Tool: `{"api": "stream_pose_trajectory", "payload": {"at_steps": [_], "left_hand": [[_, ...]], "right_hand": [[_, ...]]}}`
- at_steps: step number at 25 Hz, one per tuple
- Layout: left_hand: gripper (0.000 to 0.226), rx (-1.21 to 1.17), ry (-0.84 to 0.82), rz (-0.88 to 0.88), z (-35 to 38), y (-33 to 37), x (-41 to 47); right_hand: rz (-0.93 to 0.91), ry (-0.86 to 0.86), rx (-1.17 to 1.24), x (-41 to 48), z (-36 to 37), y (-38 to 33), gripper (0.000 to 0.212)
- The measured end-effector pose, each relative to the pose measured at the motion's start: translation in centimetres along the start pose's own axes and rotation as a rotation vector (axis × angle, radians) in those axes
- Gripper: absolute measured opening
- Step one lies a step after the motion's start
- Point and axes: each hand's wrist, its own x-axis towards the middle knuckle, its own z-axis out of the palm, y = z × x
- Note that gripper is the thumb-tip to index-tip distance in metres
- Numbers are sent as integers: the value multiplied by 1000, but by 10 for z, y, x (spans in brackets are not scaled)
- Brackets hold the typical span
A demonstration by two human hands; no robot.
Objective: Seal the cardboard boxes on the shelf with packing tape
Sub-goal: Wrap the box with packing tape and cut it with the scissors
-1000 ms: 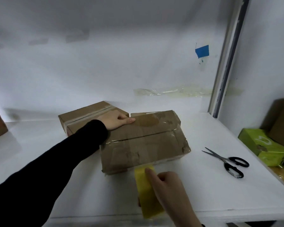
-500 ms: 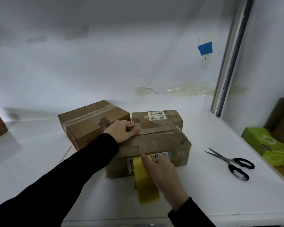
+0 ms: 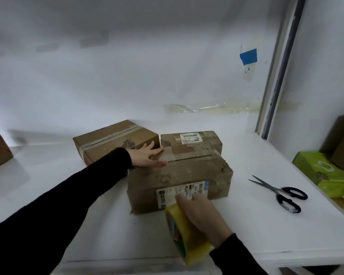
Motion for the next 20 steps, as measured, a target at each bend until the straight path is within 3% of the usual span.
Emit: {"api": "stream_pose_trajectory", "payload": {"at_steps": [1,4,7,10,12,15,20], "left_hand": [[112,50,-71,-10,-5,0,-5],[128,190,-134,-36,-5,3,-20],[130,186,-86,-52,11,13,-28],[122,242,58,54,29,17,-38],[109,119,106,163,18,13,-42],[89,-47,137,189,-16,-4,-40],[70,-657,171,292,-28,-31,-27]], "right_hand": [[3,-10,2,2,-1,0,24],[29,4,22,-3,-1,-8,31],[47,-30,62,-2,-1,2,26],[42,-33,95,-8,-5,9,24],[27,-96,208,-11,-5,11,21],[-117,-134,268,-14,-8,2,22],[-320,-60,234,-6,-15,-39,34]]}}
